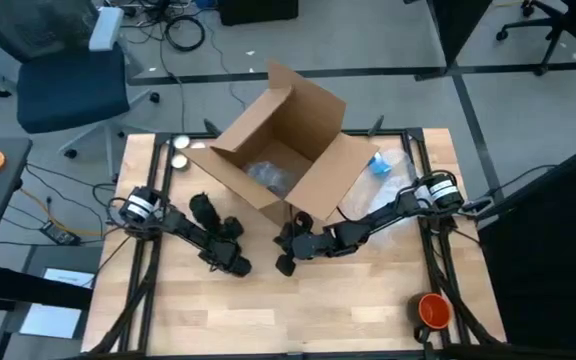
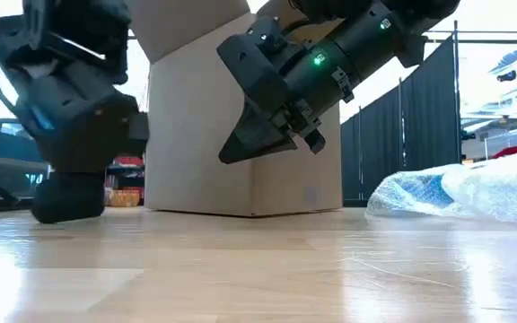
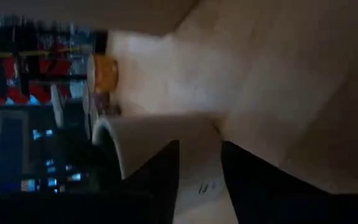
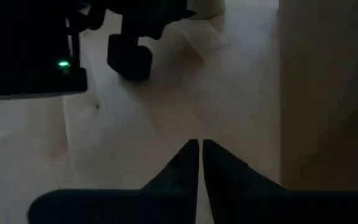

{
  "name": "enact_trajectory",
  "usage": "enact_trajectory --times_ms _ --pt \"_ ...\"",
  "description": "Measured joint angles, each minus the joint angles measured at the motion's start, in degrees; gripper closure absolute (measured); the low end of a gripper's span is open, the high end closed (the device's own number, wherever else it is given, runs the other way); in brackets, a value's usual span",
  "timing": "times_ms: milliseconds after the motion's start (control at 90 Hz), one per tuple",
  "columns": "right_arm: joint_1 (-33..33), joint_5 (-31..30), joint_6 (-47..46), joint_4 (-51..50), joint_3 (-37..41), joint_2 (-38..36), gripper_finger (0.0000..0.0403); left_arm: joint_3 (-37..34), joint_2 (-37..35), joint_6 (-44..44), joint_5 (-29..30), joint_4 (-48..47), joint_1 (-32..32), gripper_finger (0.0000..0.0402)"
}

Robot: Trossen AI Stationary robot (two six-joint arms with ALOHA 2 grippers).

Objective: Wrap mug
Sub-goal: Move the potted plant to the top left of the table, then prepare the transparent bubble wrap

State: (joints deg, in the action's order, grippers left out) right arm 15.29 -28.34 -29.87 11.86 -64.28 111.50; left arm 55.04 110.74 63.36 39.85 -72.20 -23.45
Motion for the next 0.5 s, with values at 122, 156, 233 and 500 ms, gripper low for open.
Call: enact_trajectory --times_ms 122,156,233,500 --pt "0.0 0.0 0.0 0.2 0.0 0.0 0.0402 -1.1 -0.1 3.9 -1.8 -0.3 -3.1 0.0296" --pt "0.0 0.0 0.0 0.3 0.0 0.0 0.0402 -1.1 -0.2 4.7 -2.1 -0.5 -4.1 0.0296" --pt "-0.3 -0.3 -0.1 1.3 0.0 0.0 0.0402 -1.1 -1.0 6.1 -4.5 -0.2 -6.1 0.0296" --pt "-2.5 -10.3 -0.1 2.2 0.0 0.0 0.0402 3.1 -7.8 8.5 -5.5 7.1 -15.2 0.0296"
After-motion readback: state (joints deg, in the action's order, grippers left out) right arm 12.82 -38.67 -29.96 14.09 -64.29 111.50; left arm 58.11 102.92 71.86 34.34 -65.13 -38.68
